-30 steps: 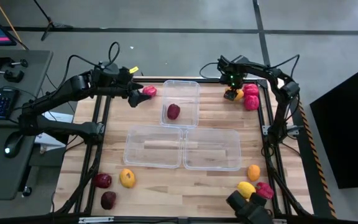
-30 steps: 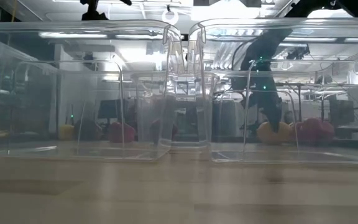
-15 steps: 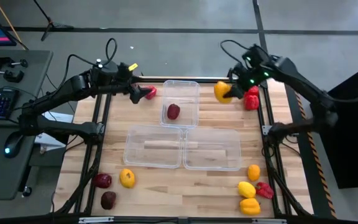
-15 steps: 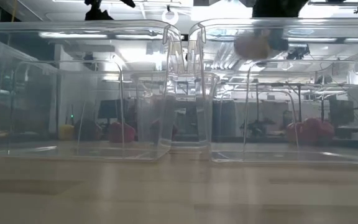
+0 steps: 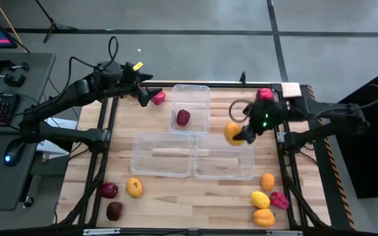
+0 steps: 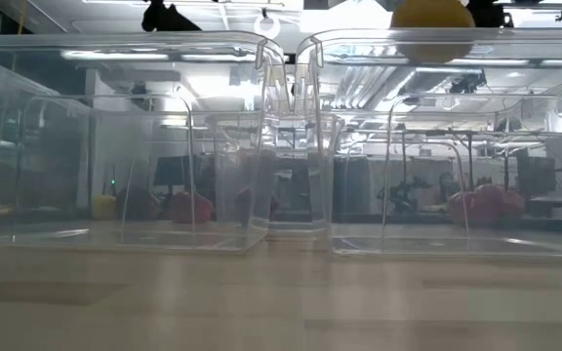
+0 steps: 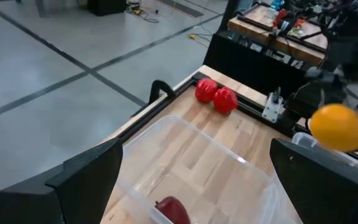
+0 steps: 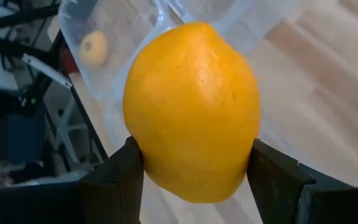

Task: Sort produce into baskets
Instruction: Put the top right lemon into the middle right transparent bin, then put the bottom right lemon into the middle right transparent bin

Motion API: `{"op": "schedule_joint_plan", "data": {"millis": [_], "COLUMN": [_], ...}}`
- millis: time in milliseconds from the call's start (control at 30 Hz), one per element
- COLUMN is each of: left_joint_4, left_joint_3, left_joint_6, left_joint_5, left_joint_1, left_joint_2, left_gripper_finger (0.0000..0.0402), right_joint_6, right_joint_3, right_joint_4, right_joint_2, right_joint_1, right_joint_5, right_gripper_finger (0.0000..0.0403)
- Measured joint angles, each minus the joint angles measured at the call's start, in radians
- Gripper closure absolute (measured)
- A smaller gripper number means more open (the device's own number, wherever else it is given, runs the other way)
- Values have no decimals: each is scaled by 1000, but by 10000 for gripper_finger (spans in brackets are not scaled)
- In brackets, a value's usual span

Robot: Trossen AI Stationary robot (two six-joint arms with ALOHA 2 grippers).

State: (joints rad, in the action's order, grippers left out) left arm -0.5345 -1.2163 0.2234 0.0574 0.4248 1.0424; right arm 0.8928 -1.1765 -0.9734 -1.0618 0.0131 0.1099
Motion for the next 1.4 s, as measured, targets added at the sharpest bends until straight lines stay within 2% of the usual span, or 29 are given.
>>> {"op": "schedule_joint_plan", "data": {"millis": [133, 233, 367, 467, 567, 733, 833, 933, 1000, 1167, 1300, 1400], "left_joint_4": [2, 3, 10, 9, 9, 9, 9, 9, 9, 17, 19, 19], "left_joint_3": [0, 0, 0, 0, 0, 0, 0, 0, 0, 0, 0, 0], "left_joint_6": [0, 0, 0, 0, 0, 0, 0, 0, 0, 0, 0, 0], "left_joint_5": [0, 0, 0, 0, 0, -1, 0, 0, 0, 0, -1, -1], "left_joint_1": [0, 0, 0, 0, 0, 0, 0, 0, 0, 0, 0, 0], "left_joint_2": [0, 0, 0, 0, 0, 0, 0, 0, 0, 0, 0, 0], "left_gripper_finger": [5, 5, 5, 5, 5, 5, 5, 5, 5, 5, 5, 5], "right_joint_6": [164, 241, 302, 306, 308, 262, 237, 233, 230, 226, 303, 392], "right_joint_3": [80, 136, 197, 229, 236, 221, 202, 157, 110, -22, -86, -81], "right_joint_4": [69, 139, 202, 258, 320, 337, 300, 248, 195, 42, -81, -166], "right_joint_2": [-9, -12, -16, -15, -15, -18, -17, -13, -7, 8, 9, 9], "right_joint_1": [98, 128, 139, 140, 145, 145, 127, 107, 103, 136, 223, 309], "right_joint_5": [-76, -92, -45, 64, 105, 162, 260, 334, 326, 220, 180, 191], "right_gripper_finger": [194, 194, 194, 190, 163, 67, 20, 10, 14, 18, 18, 18]}}
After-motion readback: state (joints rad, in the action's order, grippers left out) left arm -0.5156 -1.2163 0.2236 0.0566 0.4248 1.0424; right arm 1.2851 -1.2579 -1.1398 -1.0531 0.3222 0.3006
